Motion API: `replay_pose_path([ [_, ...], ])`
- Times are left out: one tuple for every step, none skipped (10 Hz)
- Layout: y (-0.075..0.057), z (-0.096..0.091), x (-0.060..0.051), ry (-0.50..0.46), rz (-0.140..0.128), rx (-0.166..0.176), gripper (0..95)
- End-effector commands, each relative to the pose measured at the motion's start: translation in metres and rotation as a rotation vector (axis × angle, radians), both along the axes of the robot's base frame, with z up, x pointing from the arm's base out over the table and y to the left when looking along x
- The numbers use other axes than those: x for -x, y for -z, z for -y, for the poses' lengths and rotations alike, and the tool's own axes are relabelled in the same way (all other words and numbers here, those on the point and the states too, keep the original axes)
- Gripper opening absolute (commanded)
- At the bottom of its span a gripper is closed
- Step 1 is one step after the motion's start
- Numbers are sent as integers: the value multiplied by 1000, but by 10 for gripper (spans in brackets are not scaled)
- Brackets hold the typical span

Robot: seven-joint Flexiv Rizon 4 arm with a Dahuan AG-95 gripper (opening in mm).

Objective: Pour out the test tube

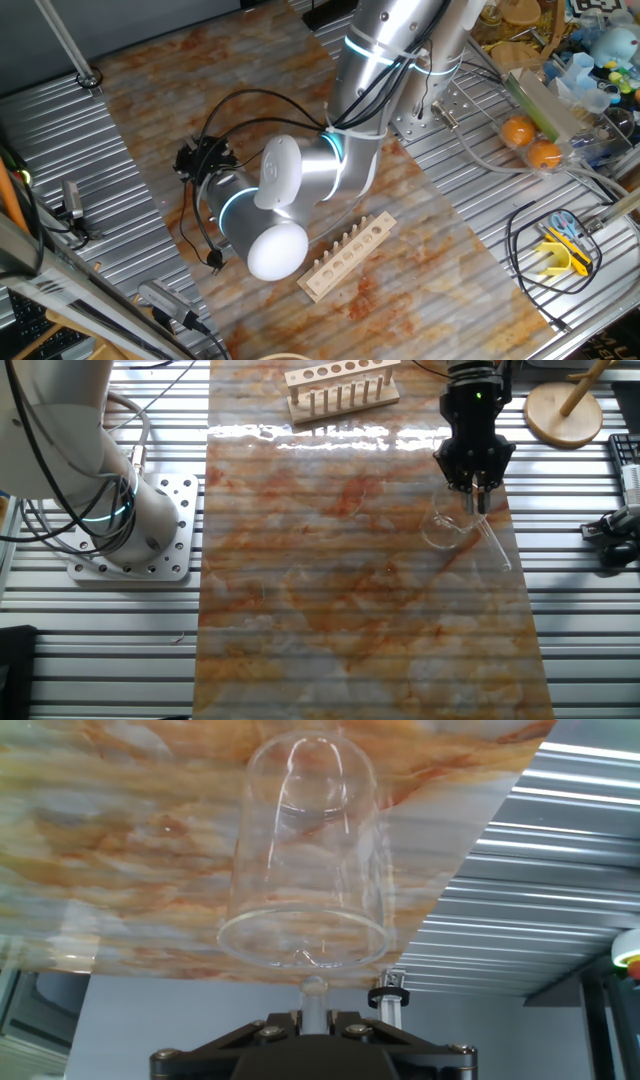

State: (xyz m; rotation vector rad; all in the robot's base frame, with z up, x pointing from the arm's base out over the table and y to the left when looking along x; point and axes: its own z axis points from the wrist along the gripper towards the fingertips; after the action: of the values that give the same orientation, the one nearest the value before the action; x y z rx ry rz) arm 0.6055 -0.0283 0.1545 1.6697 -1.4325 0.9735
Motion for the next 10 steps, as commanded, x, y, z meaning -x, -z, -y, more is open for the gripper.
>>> replay_pose_path([
  [0, 0, 0, -5, -6, 9, 0],
  [0, 0, 0, -7, -9, 12, 0],
  [0, 0, 0, -8, -12, 13, 0],
  [0, 0, 0, -9, -14, 17, 0],
  [0, 0, 0, -9, -14, 20, 0],
  [0, 0, 0, -8, -13, 21, 0],
  [0, 0, 0, -9, -14, 25, 0],
  [0, 0, 0, -8, -13, 25, 0],
  [0, 0, 0, -9, -15, 27, 0],
  [0, 0, 0, -13, -22, 31, 0],
])
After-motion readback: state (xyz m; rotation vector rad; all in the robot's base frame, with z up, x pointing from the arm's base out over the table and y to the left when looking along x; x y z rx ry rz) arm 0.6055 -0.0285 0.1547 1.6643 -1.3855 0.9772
